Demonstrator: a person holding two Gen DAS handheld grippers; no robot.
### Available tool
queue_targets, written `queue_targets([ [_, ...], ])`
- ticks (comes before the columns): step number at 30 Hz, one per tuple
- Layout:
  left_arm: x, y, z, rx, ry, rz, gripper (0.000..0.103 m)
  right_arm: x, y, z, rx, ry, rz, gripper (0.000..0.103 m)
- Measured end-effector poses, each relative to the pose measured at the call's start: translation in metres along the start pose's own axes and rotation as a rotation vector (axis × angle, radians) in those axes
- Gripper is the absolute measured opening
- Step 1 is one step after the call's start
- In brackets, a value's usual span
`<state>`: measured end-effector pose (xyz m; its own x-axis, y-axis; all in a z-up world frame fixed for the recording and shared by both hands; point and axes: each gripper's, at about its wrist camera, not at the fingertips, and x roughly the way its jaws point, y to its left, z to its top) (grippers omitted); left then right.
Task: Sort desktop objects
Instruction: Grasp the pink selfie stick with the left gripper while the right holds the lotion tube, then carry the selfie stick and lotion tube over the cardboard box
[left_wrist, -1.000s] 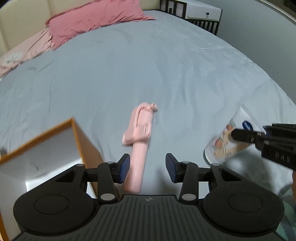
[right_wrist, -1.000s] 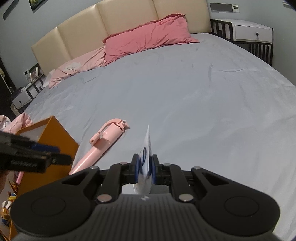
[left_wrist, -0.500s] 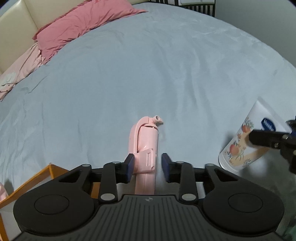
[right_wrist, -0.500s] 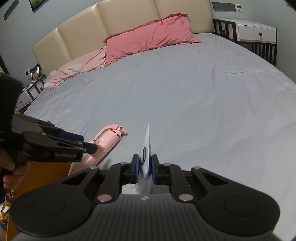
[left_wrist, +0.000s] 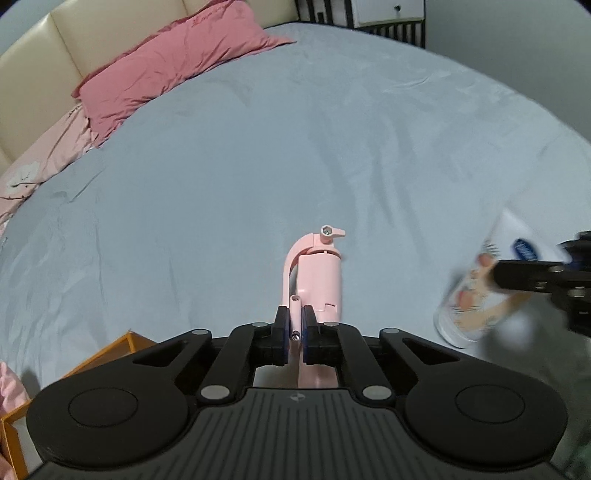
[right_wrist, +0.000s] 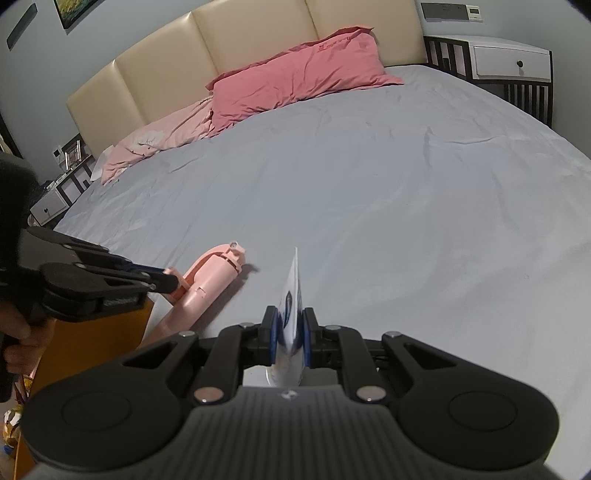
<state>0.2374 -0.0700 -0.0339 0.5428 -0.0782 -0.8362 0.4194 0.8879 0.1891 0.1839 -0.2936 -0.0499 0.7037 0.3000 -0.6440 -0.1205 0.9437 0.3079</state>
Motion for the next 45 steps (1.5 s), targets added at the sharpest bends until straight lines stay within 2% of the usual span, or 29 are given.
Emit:
queue_targets([
  [4, -0.024, -0.008, -0.007, 0.031, -0.054, 0.026, 0.006, -0.005, -0.001, -0.002, 0.007, -0.005, -0.003, 0.013],
  [9, -0.066, -0.016, -0.016, 0.051, -0.14, 0.007, 0.006, -0.014, 0.002, -0.002, -0.009, -0.028, -0.009, 0.013],
  [13, -0.1, -0.016, -0.02, 0.083, -0.201, 0.017, 0.006, -0.032, 0.019, 0.001, -0.067, -0.07, 0.012, 0.013],
  [19, -0.143, -0.009, -0.037, 0.069, -0.246, 0.032, 0.006, -0.068, 0.062, 0.012, -0.108, -0.091, 0.119, 0.013],
  [25, -0.175, 0.021, -0.06, 0.002, -0.251, 0.007, 0.006, -0.095, 0.114, 0.026, -0.128, -0.072, 0.226, 0.013],
  [30, -0.188, 0.057, -0.078, 0.028, -0.244, 0.069, 0.007, -0.1, 0.157, 0.036, -0.119, -0.016, 0.303, 0.013],
  [39, -0.171, 0.114, -0.105, 0.059, -0.2, 0.154, 0.007, -0.061, 0.234, 0.028, -0.213, 0.058, 0.244, 0.013],
  [45, -0.148, 0.128, -0.112, 0.15, -0.176, 0.15, 0.007, -0.01, 0.271, 0.011, -0.33, 0.09, 0.131, 0.013],
])
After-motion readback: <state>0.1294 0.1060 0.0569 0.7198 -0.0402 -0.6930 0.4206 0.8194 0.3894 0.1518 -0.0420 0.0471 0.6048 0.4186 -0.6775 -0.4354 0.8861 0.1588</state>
